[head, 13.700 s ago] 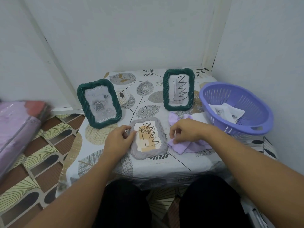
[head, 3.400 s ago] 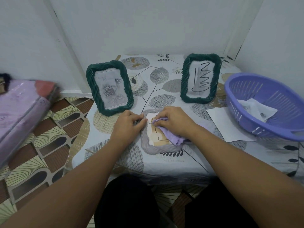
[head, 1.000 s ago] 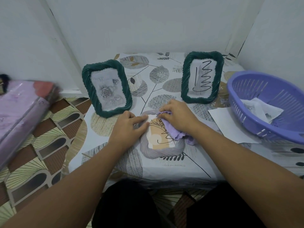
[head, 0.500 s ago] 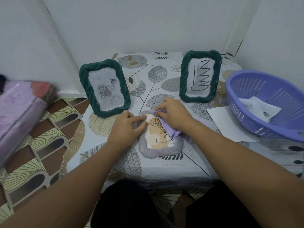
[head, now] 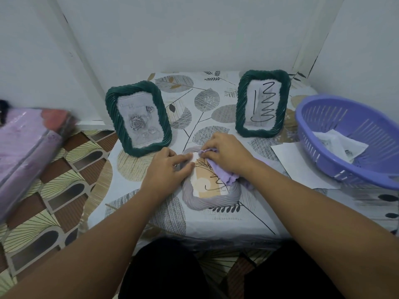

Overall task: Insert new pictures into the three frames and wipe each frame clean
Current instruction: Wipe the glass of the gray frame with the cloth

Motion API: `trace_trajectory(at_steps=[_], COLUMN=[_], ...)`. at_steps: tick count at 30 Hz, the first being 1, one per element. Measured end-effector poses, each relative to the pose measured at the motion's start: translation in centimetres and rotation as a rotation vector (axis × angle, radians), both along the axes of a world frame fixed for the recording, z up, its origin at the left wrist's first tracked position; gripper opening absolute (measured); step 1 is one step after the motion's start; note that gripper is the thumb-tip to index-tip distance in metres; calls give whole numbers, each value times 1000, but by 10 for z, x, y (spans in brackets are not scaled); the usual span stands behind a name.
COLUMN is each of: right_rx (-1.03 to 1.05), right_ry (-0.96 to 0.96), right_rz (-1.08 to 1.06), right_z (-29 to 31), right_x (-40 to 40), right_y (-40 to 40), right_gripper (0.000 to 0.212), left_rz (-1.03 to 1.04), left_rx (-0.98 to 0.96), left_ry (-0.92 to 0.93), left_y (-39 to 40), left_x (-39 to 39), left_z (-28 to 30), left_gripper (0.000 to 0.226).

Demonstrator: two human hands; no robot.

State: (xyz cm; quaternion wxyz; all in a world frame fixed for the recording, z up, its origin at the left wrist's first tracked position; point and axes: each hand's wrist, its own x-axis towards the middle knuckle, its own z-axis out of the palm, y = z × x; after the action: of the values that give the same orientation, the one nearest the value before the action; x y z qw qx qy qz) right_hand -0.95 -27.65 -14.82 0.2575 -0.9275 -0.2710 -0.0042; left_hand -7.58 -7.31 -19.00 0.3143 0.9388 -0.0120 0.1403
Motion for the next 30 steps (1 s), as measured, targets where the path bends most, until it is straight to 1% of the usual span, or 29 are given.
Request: trace_trajectory(at_steps=[3, 12, 17, 23, 30], right_rx=[-9, -49, -51, -24, -32], right_ry=[-27, -39, 26, -43, 13], right_rz=[-56, -127, -98, -173, -99], right_z=[0, 5, 6, 2, 2], right_x=[-2, -4, -4, -5, -8], right_y=[1, -16, -22, -16, -24], right_gripper=[23, 22, 20, 21, 23], left_rz=[8, 3, -1, -3, -4], left_rx=[-1, -7, -10, -7, -1], left_ry=[11, 15, 1, -6, -4], left_y=[0, 0, 1, 1, 2], left_x=[1, 2, 3, 3, 4], left_z=[0, -1, -3, -4, -3], left_gripper=[33, 34, 33, 34, 34])
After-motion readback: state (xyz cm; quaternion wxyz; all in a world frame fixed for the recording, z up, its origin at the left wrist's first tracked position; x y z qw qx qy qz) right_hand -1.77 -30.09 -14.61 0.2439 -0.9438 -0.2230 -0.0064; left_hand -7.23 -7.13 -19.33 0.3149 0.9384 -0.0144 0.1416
